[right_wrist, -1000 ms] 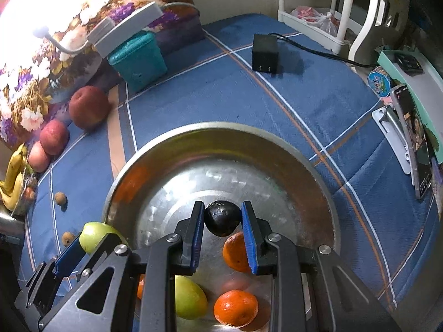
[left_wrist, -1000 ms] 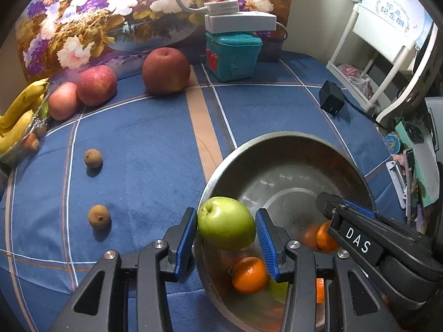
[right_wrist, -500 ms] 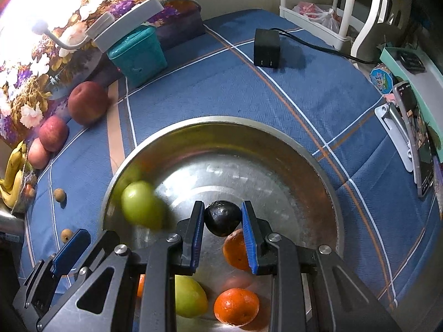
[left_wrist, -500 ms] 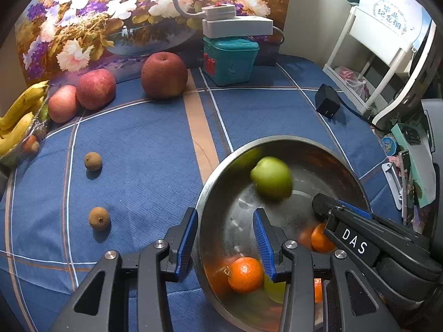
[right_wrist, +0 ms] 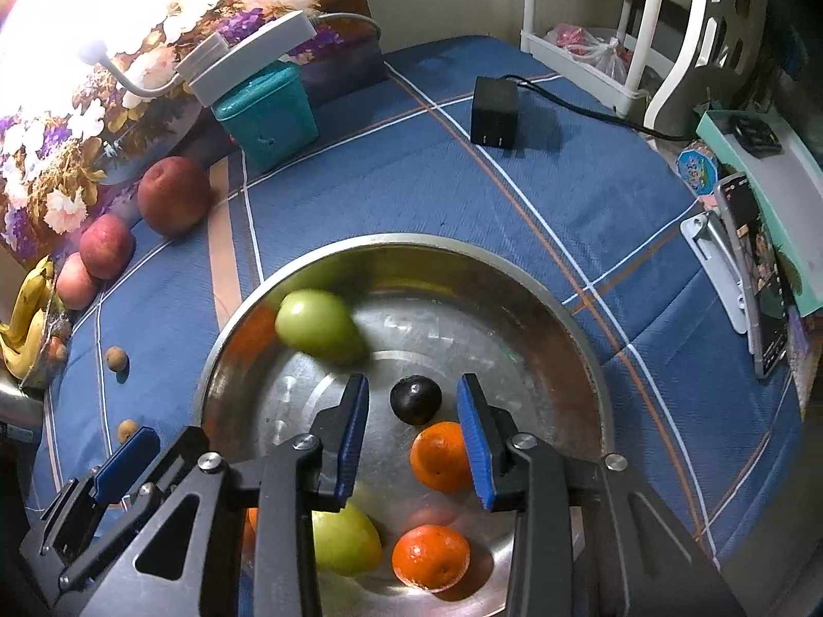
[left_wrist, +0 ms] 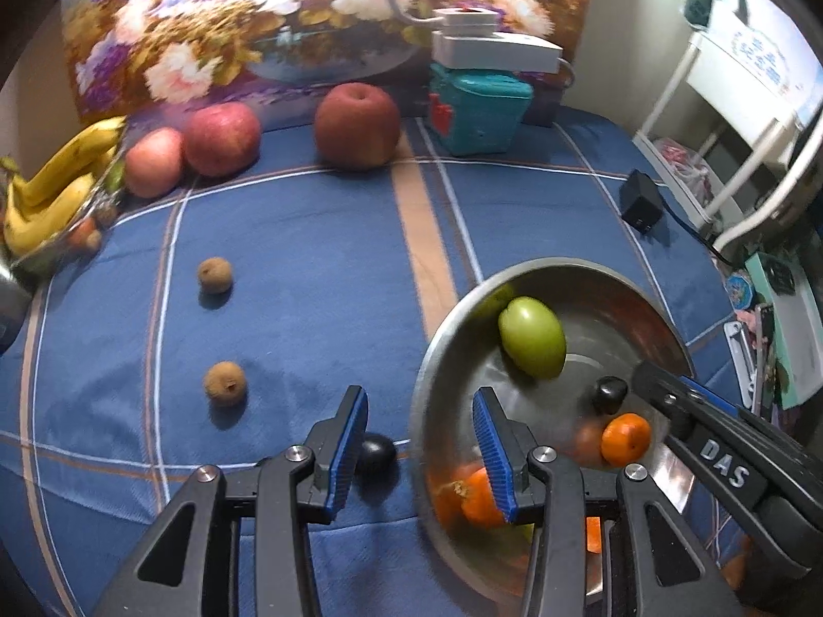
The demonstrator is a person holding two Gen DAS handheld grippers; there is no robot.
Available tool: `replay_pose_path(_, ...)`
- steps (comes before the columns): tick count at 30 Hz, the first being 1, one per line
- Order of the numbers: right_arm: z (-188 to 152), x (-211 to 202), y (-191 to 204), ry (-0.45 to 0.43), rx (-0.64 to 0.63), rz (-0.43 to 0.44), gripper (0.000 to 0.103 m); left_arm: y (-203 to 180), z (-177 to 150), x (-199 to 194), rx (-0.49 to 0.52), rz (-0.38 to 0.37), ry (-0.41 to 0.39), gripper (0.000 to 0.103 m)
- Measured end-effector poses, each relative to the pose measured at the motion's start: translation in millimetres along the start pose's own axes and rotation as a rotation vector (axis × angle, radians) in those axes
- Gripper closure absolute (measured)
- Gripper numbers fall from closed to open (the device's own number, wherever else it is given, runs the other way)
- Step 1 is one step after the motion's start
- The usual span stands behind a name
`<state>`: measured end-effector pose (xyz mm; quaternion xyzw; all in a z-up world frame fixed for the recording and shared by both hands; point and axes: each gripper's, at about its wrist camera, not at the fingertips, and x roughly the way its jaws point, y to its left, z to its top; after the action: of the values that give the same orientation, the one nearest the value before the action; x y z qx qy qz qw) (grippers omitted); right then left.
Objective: Organize fruits
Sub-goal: 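Open the right tool to drop the dark plum into the plate, then withdraw both open tools from the plate toward the remaining dark plums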
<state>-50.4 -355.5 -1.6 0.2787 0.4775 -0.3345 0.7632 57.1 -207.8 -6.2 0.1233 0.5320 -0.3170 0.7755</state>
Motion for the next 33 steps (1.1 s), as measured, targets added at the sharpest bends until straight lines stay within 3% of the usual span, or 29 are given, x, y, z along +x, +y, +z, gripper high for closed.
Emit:
replay_pose_path(9, -5, -11, 10, -0.015, -0.034, -0.002, 0.066, 40, 0, -9, -0.108, 0.021, 0.011, 0.056)
replay_pose_path(22, -19, -18, 36, -0.006, -0.106, 0.002, 0.066, 87, -10, -23, -0.184, 0.075, 0.001, 0.056)
replay_pose_path(33, -29, -22, 59, 0.01, -0.16, 0.053, 0.066, 122, -22, -31, -0.276, 0.087, -0.005, 0.056)
